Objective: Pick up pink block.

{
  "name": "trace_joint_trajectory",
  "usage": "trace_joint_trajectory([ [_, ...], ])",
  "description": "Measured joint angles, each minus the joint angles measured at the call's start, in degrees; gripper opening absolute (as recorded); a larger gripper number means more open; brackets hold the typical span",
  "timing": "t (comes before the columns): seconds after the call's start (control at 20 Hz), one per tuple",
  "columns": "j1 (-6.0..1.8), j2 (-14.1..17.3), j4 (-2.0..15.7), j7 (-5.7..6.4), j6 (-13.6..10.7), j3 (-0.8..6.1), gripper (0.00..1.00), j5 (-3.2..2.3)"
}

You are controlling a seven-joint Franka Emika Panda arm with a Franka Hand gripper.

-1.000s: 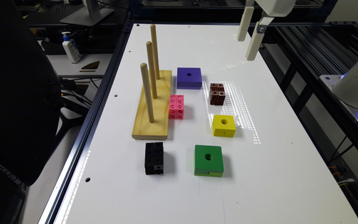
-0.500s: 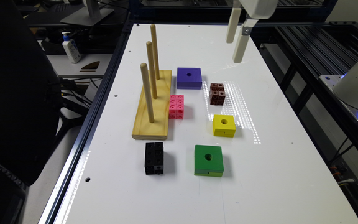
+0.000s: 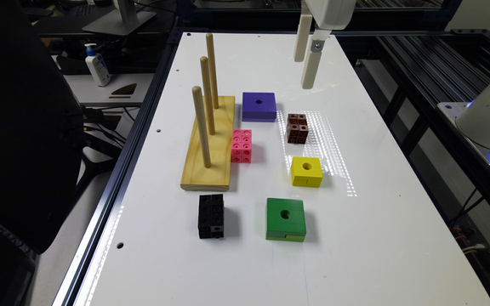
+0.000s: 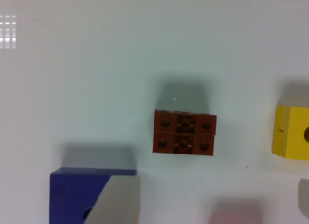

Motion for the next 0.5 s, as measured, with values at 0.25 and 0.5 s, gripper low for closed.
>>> trace_joint_trajectory([
  [0.25,0.0,1.4,1.86,0.1,0.0,0.15,1.0,0.0],
  [0.5,0.0,4.52,5.08,0.33,0.0,0.45,1.0,0.0],
])
